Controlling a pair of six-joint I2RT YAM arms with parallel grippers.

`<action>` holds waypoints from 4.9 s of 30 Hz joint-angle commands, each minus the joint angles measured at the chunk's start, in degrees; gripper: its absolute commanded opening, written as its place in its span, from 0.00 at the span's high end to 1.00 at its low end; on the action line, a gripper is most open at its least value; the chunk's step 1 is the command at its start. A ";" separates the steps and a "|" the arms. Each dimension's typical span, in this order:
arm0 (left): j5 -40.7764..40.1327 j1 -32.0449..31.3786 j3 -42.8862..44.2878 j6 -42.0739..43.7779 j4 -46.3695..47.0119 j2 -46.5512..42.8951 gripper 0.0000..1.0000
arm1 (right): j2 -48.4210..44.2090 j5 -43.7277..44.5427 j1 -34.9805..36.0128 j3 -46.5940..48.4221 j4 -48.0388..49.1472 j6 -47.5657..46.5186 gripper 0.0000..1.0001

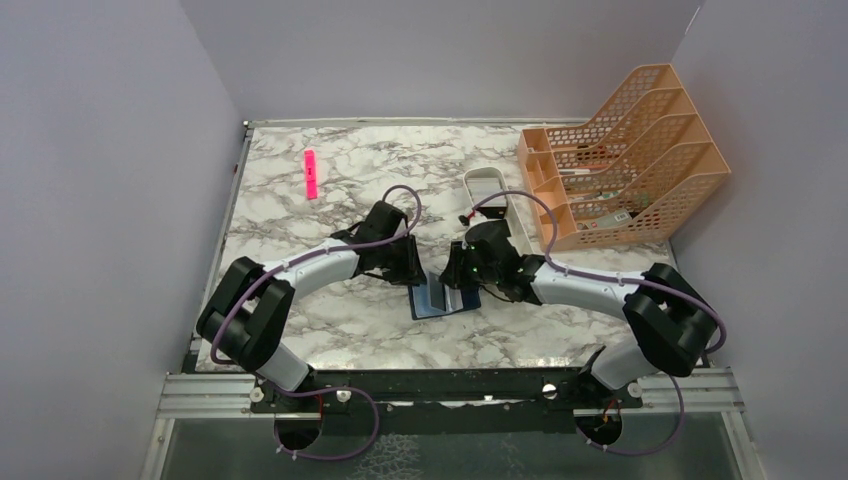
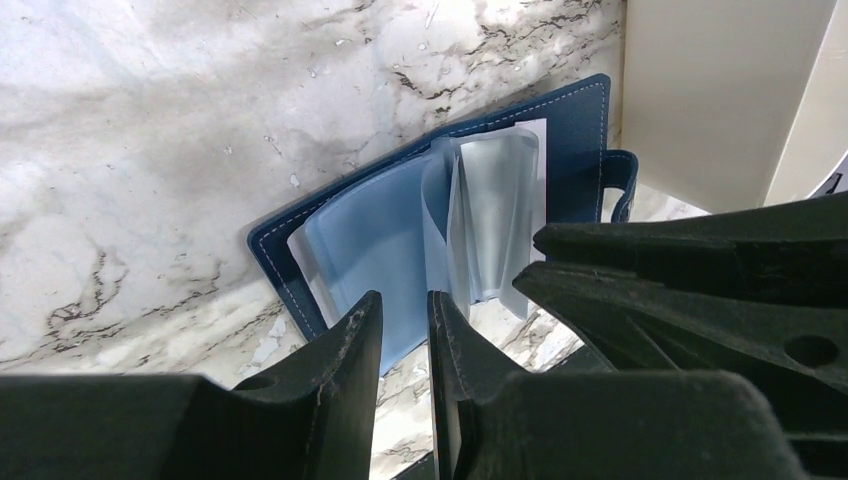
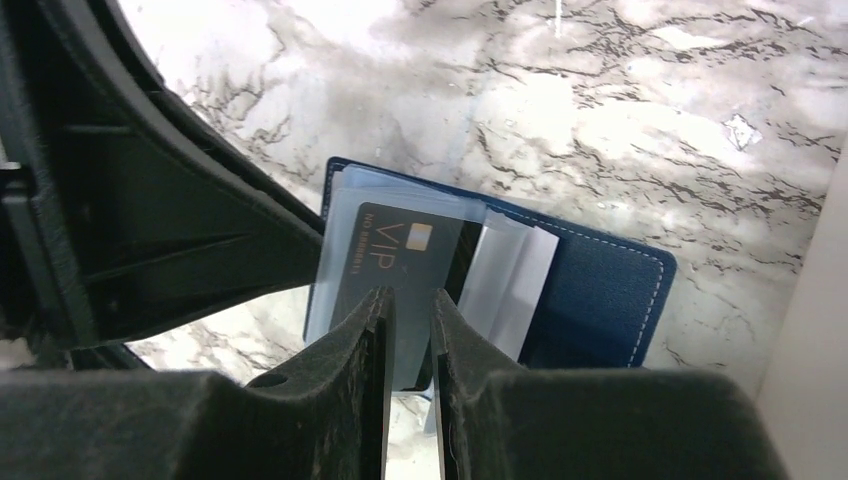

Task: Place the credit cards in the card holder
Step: Turn over the card slot in the card holder, then pick up the credit card from the storage box.

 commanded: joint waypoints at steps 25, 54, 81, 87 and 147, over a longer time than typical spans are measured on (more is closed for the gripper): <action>-3.66 -2.41 3.25 0.36 -0.73 1.86 0.73 | 7.88 -2.98 0.22 -2.13 9.97 1.94 0.77; -10.06 -2.41 4.08 0.93 -5.19 -0.16 0.73 | -6.27 1.72 0.23 -0.48 -0.44 -1.81 0.57; -5.02 -2.41 -1.07 0.88 0.51 -12.50 0.58 | -5.01 8.83 -11.91 15.08 -10.22 -40.18 0.56; -7.65 -2.41 -0.35 4.33 -0.97 -17.61 0.31 | -2.88 3.53 -20.52 17.67 -11.28 -54.37 0.50; -22.25 -2.41 0.03 14.28 -10.89 -41.60 0.23 | 15.01 -15.51 -27.89 15.81 8.19 -102.20 0.64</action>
